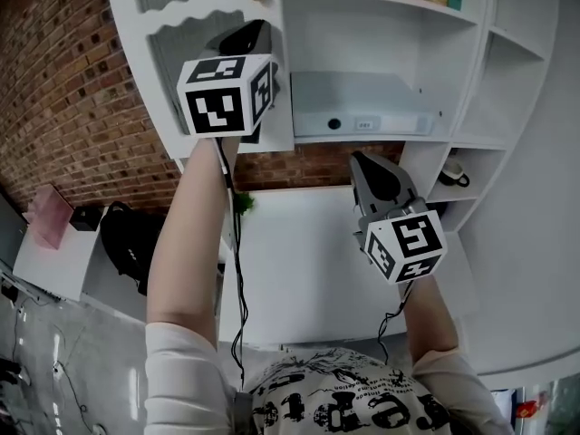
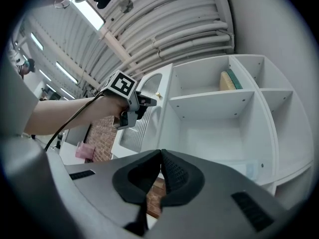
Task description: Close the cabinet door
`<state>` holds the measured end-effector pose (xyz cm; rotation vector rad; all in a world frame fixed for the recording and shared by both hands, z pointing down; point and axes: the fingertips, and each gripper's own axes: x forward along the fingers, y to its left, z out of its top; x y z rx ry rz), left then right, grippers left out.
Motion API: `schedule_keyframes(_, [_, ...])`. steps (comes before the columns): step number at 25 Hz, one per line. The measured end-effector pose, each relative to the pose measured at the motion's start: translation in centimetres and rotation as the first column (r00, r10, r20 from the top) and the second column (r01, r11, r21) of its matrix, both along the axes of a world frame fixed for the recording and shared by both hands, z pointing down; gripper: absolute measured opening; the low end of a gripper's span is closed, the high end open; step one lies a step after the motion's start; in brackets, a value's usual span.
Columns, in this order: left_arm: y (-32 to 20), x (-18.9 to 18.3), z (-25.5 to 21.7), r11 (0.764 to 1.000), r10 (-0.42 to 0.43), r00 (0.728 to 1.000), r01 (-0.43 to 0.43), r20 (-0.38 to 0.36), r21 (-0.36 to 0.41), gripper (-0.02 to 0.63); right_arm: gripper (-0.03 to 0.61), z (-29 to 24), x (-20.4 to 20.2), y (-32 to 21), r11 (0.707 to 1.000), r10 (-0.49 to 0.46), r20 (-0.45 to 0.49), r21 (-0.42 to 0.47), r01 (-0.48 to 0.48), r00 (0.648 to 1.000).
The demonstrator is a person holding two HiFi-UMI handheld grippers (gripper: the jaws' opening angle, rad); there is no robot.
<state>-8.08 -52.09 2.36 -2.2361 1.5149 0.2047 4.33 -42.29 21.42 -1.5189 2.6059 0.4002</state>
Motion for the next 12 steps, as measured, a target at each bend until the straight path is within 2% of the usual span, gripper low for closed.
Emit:
schedule_keyframes(6, [2.0, 1.8, 6.3, 0.988, 0.136, 0.989, -0.130, 0.066, -0.088, 0.014, 0.015, 2.0, -0.8, 0.8, 1.000, -0.002, -0.006, -0.013, 0.002, 1.000])
schedule_keyframes(12, [3.7, 1.5, 13.1, 0.970, 0.192, 0.979, -0.178, 0.070, -0.163, 0.014, 0.015, 4.7, -1.1, 1.3, 0.999, 0.028, -0.045, -0.035, -0.030, 0.999])
